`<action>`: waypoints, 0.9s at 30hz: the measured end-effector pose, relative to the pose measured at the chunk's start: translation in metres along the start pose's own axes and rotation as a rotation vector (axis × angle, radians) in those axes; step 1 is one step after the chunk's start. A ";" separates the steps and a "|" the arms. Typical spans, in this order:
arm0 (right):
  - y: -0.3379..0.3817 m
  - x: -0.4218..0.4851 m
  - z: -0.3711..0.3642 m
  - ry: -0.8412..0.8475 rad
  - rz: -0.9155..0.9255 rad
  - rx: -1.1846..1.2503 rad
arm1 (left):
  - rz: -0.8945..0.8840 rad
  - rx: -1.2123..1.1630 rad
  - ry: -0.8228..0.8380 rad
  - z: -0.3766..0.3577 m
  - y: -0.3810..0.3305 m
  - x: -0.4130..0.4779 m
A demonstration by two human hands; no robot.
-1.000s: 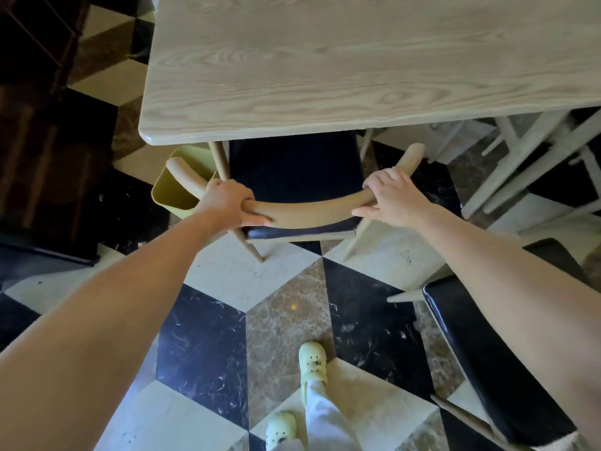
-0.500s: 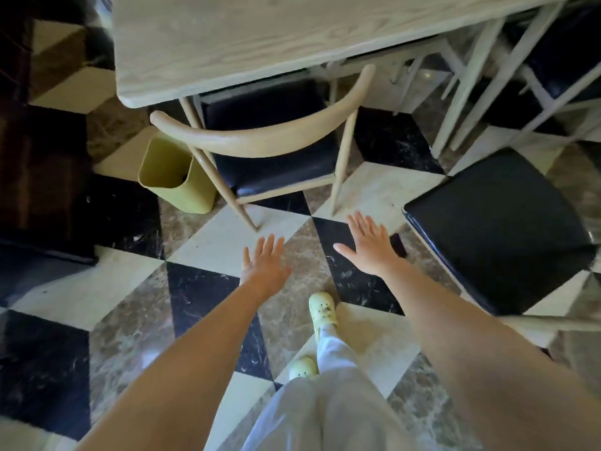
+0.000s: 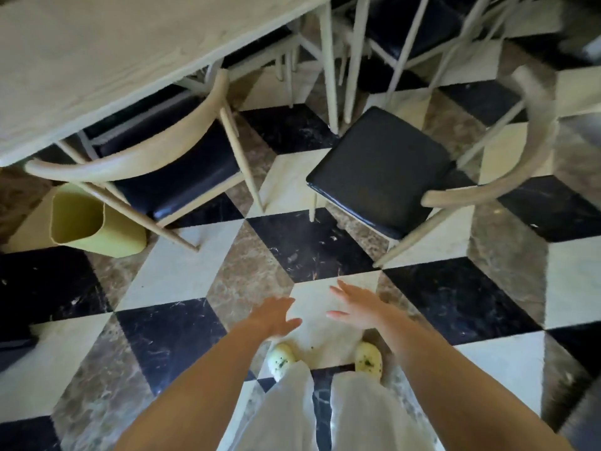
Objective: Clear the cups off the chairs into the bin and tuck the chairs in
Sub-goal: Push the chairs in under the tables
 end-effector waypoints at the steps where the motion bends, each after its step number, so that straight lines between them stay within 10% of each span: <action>1: -0.011 -0.013 -0.002 -0.001 -0.011 0.024 | -0.001 0.013 0.016 -0.001 -0.015 -0.002; 27: -0.324 -0.271 0.019 0.007 -0.239 0.264 | -0.258 0.457 0.052 0.042 -0.432 -0.020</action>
Point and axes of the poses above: each hand's wrist, its own x-axis towards the middle knuckle, its own z-axis out of the back of the hand, y = z × x, the point moved 3 cm from there along x, towards the middle knuckle, and after that the axes turned 10 degrees about z, right-handed, at the moved point
